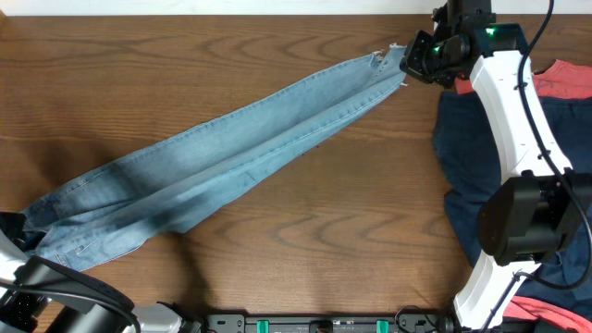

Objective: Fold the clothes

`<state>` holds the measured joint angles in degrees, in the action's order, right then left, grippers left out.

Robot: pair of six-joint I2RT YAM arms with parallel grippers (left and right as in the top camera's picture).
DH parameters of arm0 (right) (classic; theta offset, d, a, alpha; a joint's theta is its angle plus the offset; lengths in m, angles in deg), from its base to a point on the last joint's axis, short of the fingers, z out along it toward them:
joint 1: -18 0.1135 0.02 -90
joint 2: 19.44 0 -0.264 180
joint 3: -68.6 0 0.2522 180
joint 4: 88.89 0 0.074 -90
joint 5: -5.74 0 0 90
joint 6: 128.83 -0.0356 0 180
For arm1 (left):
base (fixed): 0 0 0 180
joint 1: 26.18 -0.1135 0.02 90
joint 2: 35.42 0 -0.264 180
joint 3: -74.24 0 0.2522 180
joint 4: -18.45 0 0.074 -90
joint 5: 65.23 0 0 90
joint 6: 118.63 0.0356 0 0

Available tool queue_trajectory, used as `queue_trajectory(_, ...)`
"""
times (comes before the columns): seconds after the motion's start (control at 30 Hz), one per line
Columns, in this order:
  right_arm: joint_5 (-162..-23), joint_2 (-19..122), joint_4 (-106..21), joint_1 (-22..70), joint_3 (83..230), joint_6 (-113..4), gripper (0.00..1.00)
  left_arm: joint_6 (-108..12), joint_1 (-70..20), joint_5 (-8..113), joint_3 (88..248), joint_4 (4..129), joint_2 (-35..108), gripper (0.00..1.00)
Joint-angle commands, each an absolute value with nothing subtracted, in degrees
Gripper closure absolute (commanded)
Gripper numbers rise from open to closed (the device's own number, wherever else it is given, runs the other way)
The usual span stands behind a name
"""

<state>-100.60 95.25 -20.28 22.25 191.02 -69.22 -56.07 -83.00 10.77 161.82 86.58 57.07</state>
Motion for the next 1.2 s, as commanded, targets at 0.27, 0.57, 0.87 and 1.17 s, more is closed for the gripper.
queue_trajectory(0.27, -95.05, 88.04, -14.60, 20.26, 192.57, -67.47, 0.99, -58.32, -86.32, 10.16, 163.35, 98.21, 43.01, 0.94)
queue_trajectory(0.57, -94.55, 86.64, -15.54, 19.67, 192.57, -67.71, 0.99, -60.46, -87.02, 9.85, 163.26, 109.22, 38.03, 0.94)
queue_trajectory(0.87, -94.44, 86.64, -17.96, 19.67, 192.57, -67.93, 0.99, -60.48, -87.02, 5.48, 158.65, 110.40, 38.05, 0.94)
queue_trajectory(1.17, -91.47, 86.64, -17.74, 19.67, 192.57, -68.17, 0.99, -60.46, -87.02, 6.03, 153.89, 98.10, 44.85, 0.94)
